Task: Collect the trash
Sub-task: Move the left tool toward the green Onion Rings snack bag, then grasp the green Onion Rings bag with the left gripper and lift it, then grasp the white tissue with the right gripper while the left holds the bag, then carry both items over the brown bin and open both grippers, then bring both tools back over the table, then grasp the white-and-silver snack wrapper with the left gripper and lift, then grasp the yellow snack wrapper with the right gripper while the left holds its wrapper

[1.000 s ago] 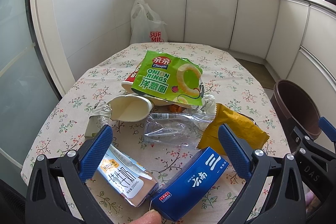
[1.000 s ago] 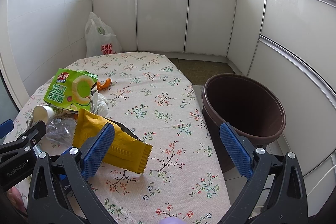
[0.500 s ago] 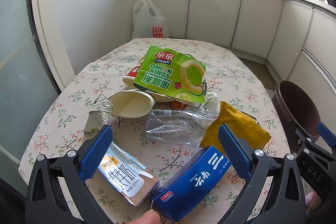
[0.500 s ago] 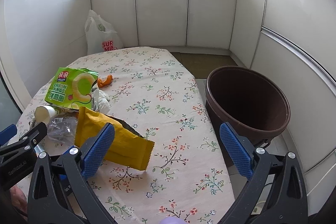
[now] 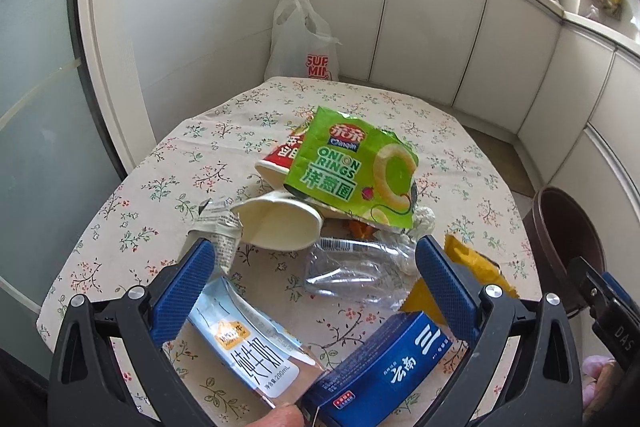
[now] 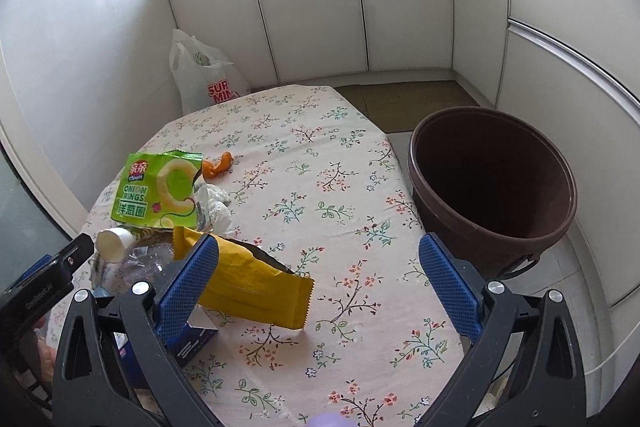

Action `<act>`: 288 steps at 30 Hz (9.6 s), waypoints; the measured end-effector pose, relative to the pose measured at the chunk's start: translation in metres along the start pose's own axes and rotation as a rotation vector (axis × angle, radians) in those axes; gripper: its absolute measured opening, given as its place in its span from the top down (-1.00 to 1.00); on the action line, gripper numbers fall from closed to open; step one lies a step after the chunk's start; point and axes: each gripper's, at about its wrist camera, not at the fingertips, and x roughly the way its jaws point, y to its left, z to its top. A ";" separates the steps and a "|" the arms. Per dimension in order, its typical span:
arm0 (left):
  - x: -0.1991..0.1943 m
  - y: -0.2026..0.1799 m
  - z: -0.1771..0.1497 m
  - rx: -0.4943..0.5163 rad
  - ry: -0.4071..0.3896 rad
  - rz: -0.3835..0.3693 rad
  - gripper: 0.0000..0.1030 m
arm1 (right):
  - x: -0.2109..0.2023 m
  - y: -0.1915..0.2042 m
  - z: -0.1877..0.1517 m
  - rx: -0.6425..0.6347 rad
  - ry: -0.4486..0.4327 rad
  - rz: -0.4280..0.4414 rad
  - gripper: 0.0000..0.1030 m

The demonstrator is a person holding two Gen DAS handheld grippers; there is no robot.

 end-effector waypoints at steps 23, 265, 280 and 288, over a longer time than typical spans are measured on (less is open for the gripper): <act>0.123 0.011 0.098 0.031 0.346 -0.239 -0.72 | 0.051 -0.008 0.078 0.062 0.091 0.280 -0.87; 0.014 0.078 0.060 -0.026 0.120 -0.298 0.85 | 0.120 0.047 0.011 -0.435 0.513 0.468 -0.86; 0.023 0.077 0.054 -0.036 0.148 -0.292 0.85 | 0.130 0.053 0.000 -0.382 0.507 0.618 0.45; 0.022 0.076 0.052 -0.049 0.137 -0.290 0.85 | 0.111 0.053 0.012 -0.387 0.420 0.621 0.72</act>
